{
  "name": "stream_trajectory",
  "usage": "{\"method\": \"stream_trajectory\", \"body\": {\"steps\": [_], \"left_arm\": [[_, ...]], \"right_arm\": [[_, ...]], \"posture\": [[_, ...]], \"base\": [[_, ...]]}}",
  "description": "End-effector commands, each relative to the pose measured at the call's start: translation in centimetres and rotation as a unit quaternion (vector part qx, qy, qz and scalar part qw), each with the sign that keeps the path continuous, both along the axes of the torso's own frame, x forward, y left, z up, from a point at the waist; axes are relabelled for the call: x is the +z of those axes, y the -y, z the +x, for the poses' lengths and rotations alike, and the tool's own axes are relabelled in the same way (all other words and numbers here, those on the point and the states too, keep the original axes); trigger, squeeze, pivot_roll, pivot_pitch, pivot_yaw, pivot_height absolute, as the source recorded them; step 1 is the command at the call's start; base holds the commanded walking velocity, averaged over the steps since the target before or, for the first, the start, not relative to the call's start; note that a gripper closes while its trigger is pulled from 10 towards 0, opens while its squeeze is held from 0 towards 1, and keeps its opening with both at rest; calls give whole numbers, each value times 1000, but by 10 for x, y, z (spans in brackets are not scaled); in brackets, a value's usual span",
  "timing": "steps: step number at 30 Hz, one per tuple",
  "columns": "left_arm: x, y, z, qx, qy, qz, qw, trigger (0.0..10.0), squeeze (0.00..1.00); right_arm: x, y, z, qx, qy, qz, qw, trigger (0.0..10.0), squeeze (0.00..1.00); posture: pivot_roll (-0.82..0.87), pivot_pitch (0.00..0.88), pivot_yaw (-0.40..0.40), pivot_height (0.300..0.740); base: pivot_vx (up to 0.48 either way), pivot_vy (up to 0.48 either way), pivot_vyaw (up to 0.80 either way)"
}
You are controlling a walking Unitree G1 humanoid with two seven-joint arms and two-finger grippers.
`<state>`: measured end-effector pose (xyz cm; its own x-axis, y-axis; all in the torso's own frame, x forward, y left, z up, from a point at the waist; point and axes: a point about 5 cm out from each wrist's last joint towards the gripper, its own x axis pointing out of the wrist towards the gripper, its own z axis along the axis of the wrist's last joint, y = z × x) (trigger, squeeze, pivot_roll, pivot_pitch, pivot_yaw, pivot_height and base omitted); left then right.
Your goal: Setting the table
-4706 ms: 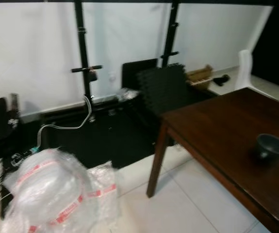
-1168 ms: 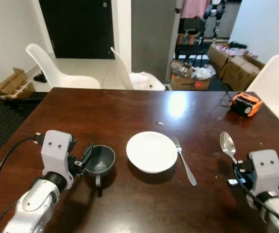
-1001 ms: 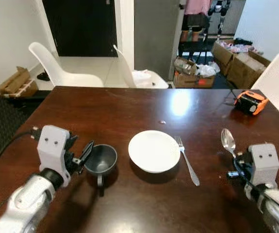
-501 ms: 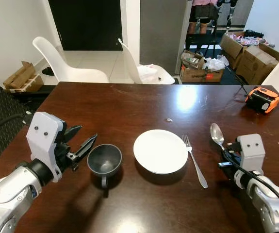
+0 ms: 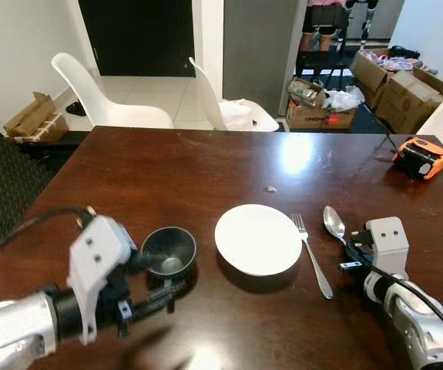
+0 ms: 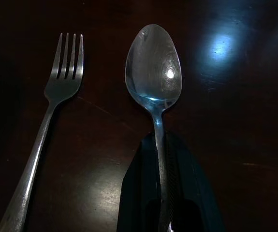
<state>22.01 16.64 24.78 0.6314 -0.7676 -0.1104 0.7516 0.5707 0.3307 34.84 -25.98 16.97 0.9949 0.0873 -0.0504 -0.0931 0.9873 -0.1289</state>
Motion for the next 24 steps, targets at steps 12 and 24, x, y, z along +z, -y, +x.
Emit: {"method": "stream_trajectory", "body": {"steps": [12,24], "left_arm": [[-5,-2,-7,-2,-6,18,1000,10000,0],[-7,-1,-5,-4,-4,16,1000,10000,0]], "right_arm": [[1,6,3,9,-7,-8,1000,10000,102],[12,-7,-2,26,33,15,999,10000,1000]], "posture": [[111,223,116,740],[102,216,120,740]], "base": [[0,0,0],[0,0,0]]}}
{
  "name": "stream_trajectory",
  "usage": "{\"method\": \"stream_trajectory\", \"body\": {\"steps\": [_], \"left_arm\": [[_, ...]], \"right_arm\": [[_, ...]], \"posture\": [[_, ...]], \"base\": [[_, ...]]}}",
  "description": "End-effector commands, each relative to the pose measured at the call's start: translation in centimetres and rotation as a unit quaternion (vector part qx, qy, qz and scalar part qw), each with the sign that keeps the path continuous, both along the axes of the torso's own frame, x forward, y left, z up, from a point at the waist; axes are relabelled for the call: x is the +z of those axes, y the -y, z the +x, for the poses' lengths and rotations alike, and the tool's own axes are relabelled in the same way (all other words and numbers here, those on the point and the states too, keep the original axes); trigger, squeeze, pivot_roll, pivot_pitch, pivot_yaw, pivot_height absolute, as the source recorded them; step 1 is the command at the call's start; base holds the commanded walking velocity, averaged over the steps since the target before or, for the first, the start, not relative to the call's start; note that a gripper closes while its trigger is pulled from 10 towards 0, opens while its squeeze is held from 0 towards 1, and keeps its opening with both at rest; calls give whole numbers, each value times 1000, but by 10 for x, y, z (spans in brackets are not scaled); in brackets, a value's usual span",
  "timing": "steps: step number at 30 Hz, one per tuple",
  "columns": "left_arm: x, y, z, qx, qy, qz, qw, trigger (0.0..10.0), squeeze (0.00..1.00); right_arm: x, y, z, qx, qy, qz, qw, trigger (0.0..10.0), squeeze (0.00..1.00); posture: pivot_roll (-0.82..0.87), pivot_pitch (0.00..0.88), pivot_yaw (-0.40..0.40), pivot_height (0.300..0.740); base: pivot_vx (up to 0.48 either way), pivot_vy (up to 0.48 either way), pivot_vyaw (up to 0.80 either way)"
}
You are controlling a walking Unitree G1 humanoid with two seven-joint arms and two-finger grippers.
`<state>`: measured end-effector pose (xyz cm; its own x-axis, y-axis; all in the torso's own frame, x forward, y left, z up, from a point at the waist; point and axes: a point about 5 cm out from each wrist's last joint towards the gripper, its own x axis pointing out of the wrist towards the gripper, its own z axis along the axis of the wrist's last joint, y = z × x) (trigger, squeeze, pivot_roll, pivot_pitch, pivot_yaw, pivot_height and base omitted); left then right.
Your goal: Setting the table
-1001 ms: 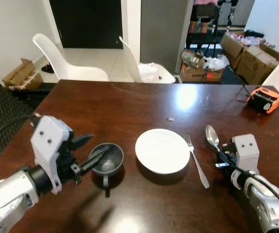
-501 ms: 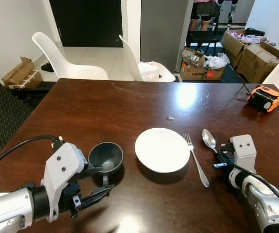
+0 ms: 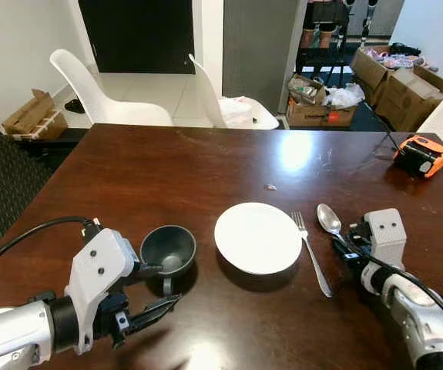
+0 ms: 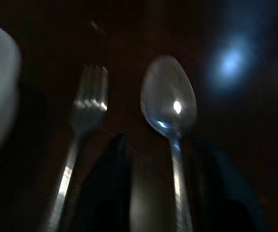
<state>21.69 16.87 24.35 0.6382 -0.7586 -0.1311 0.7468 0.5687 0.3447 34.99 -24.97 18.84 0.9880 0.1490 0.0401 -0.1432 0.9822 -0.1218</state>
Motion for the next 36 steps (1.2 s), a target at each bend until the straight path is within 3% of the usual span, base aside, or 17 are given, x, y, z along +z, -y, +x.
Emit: {"method": "stream_trajectory", "body": {"steps": [1,2,4,5,8,11,12,15,16,18,21,36], "left_arm": [[-3,2,-2,-9,-4,3,1000,10000,0],[-3,2,-1,-8,-3,1,1000,10000,0],[-3,2,0,-6,-1,-1,1000,10000,0],[-3,2,4,9,5,-14,1000,10000,0],[-3,1,7,21,8,-27,999,10000,0],[-6,-4,13,73,10,-60,995,10000,0],[-6,-4,13,73,10,-60,995,10000,0],[-16,-9,19,137,14,-84,987,10000,0],[-16,-9,19,137,14,-84,987,10000,0],[-27,-12,22,178,5,-105,978,10000,0],[-38,-11,21,198,-7,-109,974,10000,0],[-55,-4,23,247,-12,-144,958,10000,0]], "right_arm": [[-3,2,-5,-5,0,9,1000,10000,1000],[5,-1,-7,-5,19,17,1000,10000,0],[13,-3,-11,-6,43,28,999,10000,0],[34,-13,-24,-18,100,36,994,10000,0],[41,-21,-34,-27,128,44,990,10000,0],[32,-41,-54,-51,136,53,988,10000,0],[32,-41,-54,-51,136,53,988,10000,0],[11,-59,-76,-94,123,83,985,10000,0],[11,-59,-76,-94,123,83,985,10000,0],[-6,-73,-91,-108,109,83,985,10000,0],[-13,-83,-99,-105,98,87,986,10000,0],[-16,-89,-95,-114,79,92,986,10000,0]], "posture": [[102,216,120,740],[100,215,118,740],[95,212,118,740],[87,209,117,740],[83,207,116,740],[67,198,120,740],[67,198,120,740],[47,191,116,740],[47,191,116,740],[29,186,112,740],[14,180,106,740],[6,171,74,740]], "base": [[0,0,0],[0,0,0],[0,0,0],[0,0,0],[0,0,0],[0,0,0],[0,0,0],[0,0,0],[0,0,0],[0,0,0],[0,0,0],[0,0,0]]}}
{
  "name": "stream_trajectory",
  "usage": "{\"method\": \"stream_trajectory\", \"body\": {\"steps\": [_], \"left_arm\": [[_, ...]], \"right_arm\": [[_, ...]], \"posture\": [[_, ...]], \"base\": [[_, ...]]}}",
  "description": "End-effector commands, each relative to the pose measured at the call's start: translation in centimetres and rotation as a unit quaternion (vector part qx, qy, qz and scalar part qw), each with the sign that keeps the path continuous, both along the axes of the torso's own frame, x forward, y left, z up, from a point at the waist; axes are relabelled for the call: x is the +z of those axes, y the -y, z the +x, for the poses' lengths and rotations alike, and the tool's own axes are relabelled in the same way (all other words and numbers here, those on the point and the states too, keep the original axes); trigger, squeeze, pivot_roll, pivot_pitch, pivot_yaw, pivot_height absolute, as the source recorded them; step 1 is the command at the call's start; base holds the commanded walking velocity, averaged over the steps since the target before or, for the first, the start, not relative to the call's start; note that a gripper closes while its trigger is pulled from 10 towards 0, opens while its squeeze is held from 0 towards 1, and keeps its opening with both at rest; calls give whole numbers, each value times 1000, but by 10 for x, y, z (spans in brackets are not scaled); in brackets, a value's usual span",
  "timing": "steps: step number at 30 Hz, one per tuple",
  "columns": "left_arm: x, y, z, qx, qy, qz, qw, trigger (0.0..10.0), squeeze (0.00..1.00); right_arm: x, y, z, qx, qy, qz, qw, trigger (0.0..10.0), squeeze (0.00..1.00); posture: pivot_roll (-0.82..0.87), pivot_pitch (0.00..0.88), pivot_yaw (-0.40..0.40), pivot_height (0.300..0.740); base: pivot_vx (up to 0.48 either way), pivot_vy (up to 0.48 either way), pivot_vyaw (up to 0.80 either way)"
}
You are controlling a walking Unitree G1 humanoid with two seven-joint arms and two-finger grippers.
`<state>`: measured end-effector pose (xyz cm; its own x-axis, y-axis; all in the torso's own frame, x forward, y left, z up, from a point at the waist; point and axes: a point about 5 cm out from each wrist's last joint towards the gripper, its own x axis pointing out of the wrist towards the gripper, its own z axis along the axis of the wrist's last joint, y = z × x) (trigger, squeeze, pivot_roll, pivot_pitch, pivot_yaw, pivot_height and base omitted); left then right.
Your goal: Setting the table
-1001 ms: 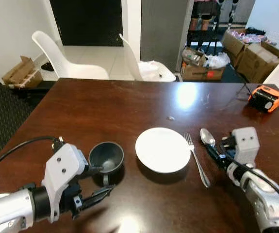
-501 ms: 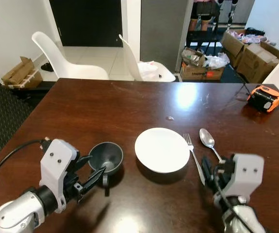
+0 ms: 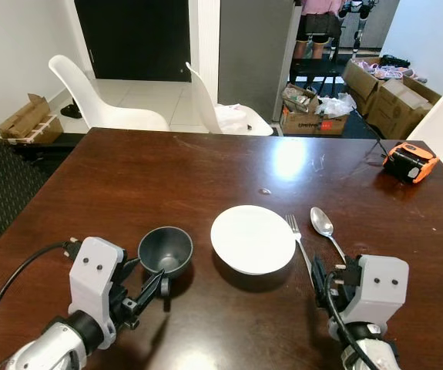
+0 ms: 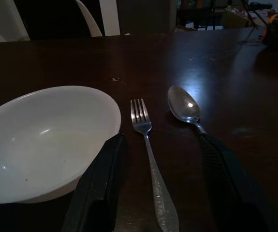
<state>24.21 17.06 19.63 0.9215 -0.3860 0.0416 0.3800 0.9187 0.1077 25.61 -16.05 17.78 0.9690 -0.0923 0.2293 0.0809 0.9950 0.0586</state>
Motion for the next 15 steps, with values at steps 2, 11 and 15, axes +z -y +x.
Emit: {"method": "stream_trajectory", "body": {"steps": [2,11,15], "left_arm": [[-9,-3,-2,13,-12,4,1000,10000,0],[-13,-8,-3,28,-14,9,999,10000,0],[-13,-9,-3,29,-13,12,999,10000,0]], "right_arm": [[-8,-3,-3,2,-20,0,1000,10000,0],[-23,-8,-9,9,-48,0,999,10000,0],[-23,-7,-7,8,-49,0,999,10000,0]], "posture": [[7,170,71,740],[9,169,72,740],[11,169,73,740]], "base": [[0,0,0],[-308,0,0],[-330,0,0]]}}
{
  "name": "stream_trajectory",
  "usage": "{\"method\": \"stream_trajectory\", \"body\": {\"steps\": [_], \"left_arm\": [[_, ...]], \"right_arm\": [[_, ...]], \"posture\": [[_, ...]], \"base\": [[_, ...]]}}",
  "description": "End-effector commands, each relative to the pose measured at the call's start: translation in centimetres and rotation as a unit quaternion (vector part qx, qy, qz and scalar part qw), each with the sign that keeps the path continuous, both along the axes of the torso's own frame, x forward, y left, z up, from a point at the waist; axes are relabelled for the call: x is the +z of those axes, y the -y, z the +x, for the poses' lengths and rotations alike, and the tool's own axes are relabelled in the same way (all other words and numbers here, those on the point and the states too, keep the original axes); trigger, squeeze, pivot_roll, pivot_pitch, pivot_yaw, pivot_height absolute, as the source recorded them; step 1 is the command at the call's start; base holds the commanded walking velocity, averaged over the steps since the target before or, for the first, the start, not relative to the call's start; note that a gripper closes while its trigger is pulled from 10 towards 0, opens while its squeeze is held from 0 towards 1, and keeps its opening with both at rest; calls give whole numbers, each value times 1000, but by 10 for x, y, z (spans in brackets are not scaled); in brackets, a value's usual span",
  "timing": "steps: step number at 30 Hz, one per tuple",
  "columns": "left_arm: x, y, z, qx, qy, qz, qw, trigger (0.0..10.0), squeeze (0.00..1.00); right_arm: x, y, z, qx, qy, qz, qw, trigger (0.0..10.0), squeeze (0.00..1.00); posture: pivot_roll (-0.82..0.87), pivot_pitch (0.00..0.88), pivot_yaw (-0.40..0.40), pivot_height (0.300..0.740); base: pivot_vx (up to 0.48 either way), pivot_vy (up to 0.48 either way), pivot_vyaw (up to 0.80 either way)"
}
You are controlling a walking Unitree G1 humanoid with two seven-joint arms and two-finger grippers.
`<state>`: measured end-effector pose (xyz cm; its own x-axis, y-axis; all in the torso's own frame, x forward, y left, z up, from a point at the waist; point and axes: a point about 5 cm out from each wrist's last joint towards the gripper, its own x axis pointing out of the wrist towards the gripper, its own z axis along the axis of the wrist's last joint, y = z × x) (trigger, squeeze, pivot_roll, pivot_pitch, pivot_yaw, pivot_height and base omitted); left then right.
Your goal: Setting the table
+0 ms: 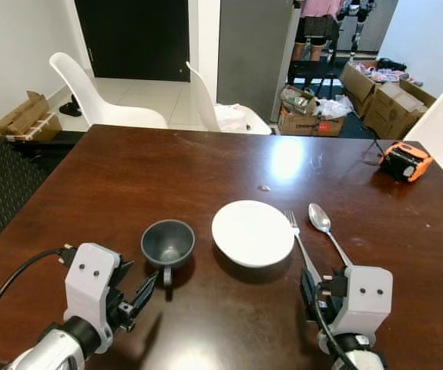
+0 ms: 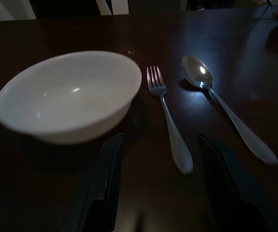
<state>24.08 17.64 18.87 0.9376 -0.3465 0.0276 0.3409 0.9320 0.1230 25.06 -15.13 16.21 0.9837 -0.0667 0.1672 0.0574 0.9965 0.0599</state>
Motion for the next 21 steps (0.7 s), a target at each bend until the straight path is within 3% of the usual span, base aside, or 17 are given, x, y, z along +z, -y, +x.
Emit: {"method": "stream_trajectory", "body": {"steps": [1,21], "left_arm": [[-6,-3,-2,7,-8,2,1000,10000,0],[-10,-7,2,15,-13,15,1000,10000,0]], "right_arm": [[-8,2,-2,-5,-18,-3,1000,10000,0],[-14,-2,-1,12,-31,-8,999,10000,0]], "posture": [[11,170,73,740],[20,174,81,740]], "base": [[-330,0,0],[-282,0,0]]}}
